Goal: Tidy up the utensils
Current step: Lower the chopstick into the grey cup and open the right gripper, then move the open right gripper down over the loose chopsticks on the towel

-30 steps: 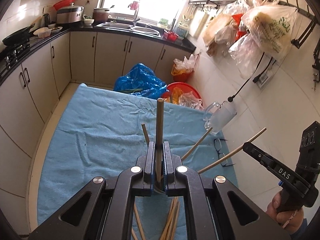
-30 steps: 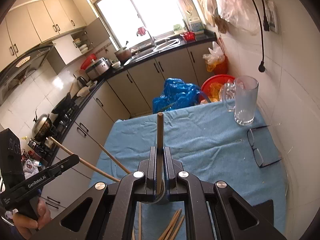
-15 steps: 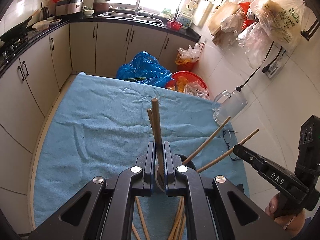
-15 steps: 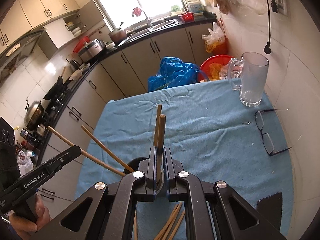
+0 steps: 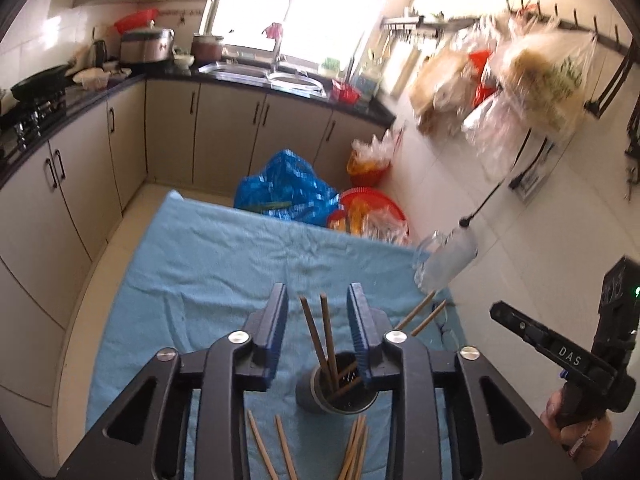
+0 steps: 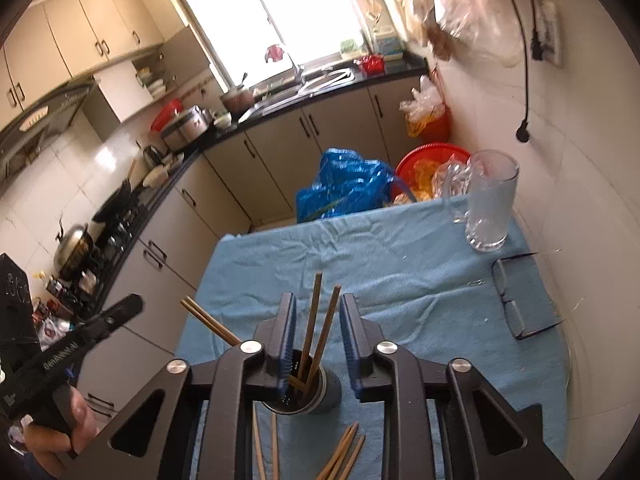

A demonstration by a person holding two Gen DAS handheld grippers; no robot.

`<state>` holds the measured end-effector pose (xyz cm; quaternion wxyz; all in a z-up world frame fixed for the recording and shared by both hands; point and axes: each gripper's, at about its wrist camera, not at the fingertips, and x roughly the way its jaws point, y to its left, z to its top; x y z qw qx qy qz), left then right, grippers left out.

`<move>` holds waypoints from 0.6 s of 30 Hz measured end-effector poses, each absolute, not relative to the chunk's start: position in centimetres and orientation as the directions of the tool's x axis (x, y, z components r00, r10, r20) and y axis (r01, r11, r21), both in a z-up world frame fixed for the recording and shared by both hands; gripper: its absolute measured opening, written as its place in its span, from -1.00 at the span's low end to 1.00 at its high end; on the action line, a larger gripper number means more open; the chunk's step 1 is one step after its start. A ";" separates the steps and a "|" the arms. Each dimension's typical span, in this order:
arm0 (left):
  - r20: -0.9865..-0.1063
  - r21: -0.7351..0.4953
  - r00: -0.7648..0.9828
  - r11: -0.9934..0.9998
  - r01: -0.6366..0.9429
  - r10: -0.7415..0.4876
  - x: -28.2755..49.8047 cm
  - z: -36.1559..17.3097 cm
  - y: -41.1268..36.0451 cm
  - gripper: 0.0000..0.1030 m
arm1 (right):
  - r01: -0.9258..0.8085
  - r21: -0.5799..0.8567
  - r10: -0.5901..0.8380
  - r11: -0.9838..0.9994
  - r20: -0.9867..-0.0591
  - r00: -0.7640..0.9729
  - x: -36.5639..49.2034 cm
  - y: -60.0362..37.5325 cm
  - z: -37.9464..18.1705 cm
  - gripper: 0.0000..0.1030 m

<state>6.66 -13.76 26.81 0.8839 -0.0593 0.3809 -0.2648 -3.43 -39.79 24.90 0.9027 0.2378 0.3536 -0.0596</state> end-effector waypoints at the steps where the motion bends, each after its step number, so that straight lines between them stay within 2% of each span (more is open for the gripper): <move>1: -0.629 -0.306 0.584 0.854 0.420 -0.513 6.5 27.4 -13.2 -0.35 | 0.279 0.387 0.055 0.879 -0.663 0.746 -3.7 -39.9 25.2 -0.41; 8: -0.632 -0.304 0.591 0.862 0.406 -0.501 5.4 27.3 -10.6 -0.29 | 0.320 0.404 0.051 0.857 -0.684 0.728 -6.6 -40.3 24.2 -0.18; 18: -0.736 -0.321 0.489 0.878 0.356 -0.467 3.7 20.7 -8.6 -0.28 | 0.407 0.397 0.085 0.823 -0.794 0.603 -9.6 -39.1 17.1 -0.16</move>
